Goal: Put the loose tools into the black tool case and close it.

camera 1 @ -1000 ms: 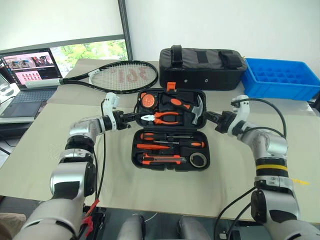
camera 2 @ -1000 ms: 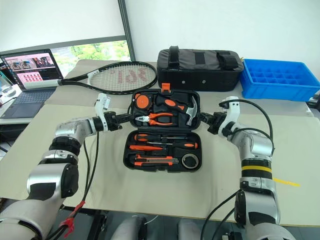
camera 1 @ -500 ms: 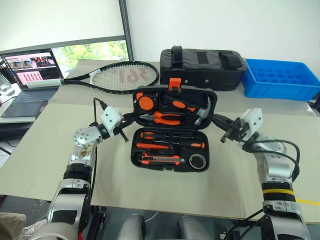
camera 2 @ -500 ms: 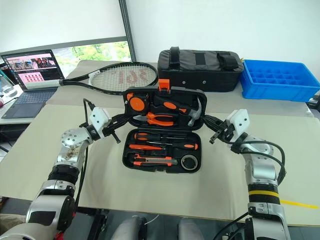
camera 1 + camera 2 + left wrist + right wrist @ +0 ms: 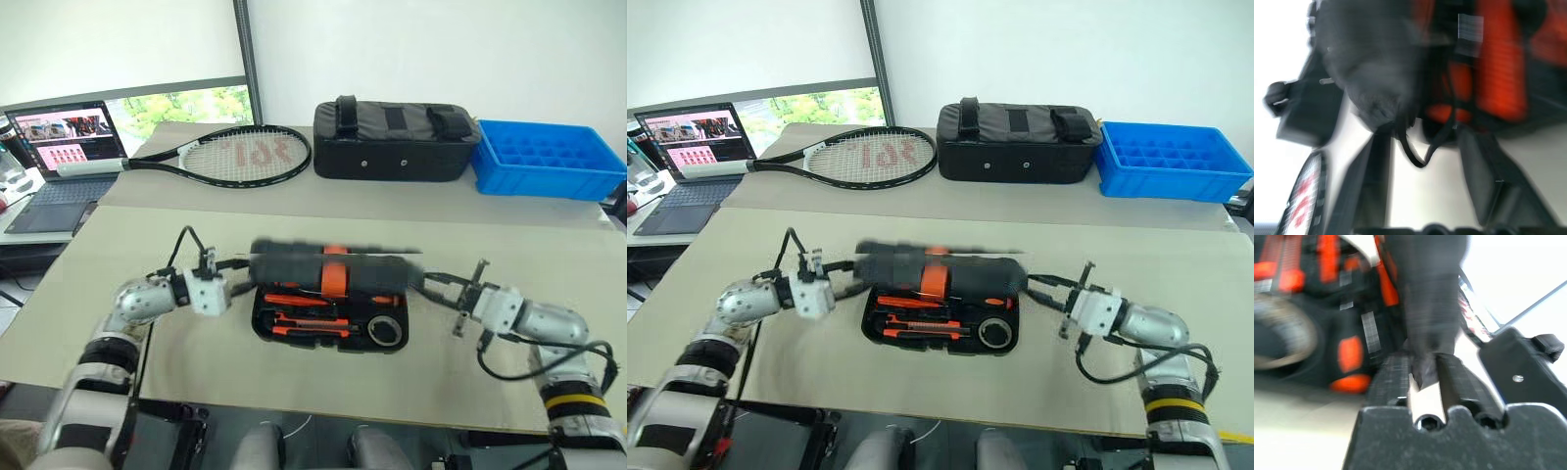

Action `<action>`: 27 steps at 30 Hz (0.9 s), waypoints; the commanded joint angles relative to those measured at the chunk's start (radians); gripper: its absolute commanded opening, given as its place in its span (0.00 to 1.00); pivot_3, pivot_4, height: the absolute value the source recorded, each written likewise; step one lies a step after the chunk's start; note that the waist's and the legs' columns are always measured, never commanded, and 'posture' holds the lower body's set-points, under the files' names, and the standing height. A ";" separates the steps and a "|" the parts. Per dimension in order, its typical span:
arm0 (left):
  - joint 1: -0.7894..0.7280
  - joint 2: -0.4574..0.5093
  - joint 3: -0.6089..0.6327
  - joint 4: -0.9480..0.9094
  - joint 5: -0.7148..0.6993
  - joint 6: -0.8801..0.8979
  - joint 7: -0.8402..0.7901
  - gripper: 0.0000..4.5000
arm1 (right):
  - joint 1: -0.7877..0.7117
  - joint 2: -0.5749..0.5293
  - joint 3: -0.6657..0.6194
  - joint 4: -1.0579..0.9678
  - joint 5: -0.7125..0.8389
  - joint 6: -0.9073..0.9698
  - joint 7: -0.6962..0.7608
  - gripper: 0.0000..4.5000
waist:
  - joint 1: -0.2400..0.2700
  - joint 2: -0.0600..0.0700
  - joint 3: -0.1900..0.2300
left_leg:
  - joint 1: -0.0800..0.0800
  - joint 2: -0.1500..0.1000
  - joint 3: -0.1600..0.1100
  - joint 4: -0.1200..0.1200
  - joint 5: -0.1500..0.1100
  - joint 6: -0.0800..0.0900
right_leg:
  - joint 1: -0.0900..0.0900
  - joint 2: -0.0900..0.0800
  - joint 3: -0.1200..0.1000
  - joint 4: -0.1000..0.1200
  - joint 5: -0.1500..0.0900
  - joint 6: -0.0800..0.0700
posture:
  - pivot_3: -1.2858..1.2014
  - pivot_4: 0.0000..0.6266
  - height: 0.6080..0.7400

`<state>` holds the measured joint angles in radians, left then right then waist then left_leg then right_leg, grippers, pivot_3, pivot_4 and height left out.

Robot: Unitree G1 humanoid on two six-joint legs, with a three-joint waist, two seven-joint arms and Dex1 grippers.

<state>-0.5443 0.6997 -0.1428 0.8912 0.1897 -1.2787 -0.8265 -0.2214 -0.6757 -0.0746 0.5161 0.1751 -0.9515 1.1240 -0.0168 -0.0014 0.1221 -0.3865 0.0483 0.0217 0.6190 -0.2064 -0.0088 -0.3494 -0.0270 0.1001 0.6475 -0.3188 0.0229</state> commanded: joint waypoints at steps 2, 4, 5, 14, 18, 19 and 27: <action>0.030 0.099 -0.006 0.089 0.085 -0.118 0.084 0.92 | 0.114 -0.098 -0.012 -0.032 0.076 0.054 0.046 0.70 | -0.001 0.000 0.000 | 0.001 0.000 0.004 -0.001 0.000 0.000 | 0.000 -0.002 0.003 0.000 0.000 0.000 | 0.52 0.24 0.76; 0.035 0.127 -0.002 0.118 0.083 -0.126 0.116 0.99 | 0.185 -0.131 -0.011 -0.102 0.117 0.146 0.058 0.70 | 0.001 -0.003 0.000 | 0.001 0.001 0.005 -0.002 0.000 0.000 | 0.000 -0.003 0.003 0.000 0.000 0.000 | 0.52 0.24 0.76; 0.038 0.144 -0.002 0.132 0.084 -0.130 0.130 0.99 | 0.242 -0.146 -0.016 -0.181 0.162 0.237 0.052 0.70 | 0.000 -0.004 0.000 | 0.002 0.002 0.006 -0.002 0.000 0.000 | 0.000 -0.003 0.003 0.000 0.000 0.000 | 0.52 0.24 0.76; -0.023 0.065 0.060 0.155 -0.179 0.247 -0.032 0.99 | 0.561 -0.319 0.060 -0.899 0.470 1.017 -0.011 0.70 | -0.008 -0.007 -0.001 | 0.002 0.003 0.007 -0.003 0.001 -0.001 | -0.002 -0.001 0.000 0.002 -0.001 0.003 | 0.52 0.24 0.76; -0.093 -0.022 0.088 0.055 -0.303 0.464 -0.139 0.99 | 0.452 -0.281 0.159 -0.932 0.412 1.156 -0.042 0.70 | -0.001 -0.010 -0.001 | 0.001 0.003 0.006 -0.002 0.001 -0.001 | -0.003 0.001 -0.001 0.002 -0.001 0.004 | 0.52 0.24 0.76; -0.120 -0.048 0.095 0.017 -0.330 0.521 -0.146 0.99 | 0.402 -0.256 0.192 -0.918 0.373 1.166 -0.053 0.70 | 0.001 -0.011 -0.001 | 0.001 0.003 0.006 -0.001 0.001 -0.001 | -0.003 0.002 -0.001 0.002 -0.001 0.004 | 0.52 0.24 0.76; -0.352 -0.177 0.111 -0.082 -0.384 0.777 -0.189 0.99 | -0.048 0.059 0.210 -0.522 0.082 1.065 -0.359 0.70 | -0.012 -0.011 -0.001 | -0.003 0.003 0.003 0.006 0.001 -0.001 | -0.004 0.004 0.000 0.001 0.000 0.006 | 0.52 0.24 0.76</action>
<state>-0.8624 0.5384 -0.0508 0.8326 -0.1691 -0.5401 -1.0091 -0.1952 -0.6490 0.1962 -0.0975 0.3261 0.1803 0.8682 -0.0283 -0.0124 0.1215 -0.3891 0.0511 0.0250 0.6247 -0.2052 -0.0096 -0.3534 -0.0232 0.0995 0.6489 -0.3187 0.0292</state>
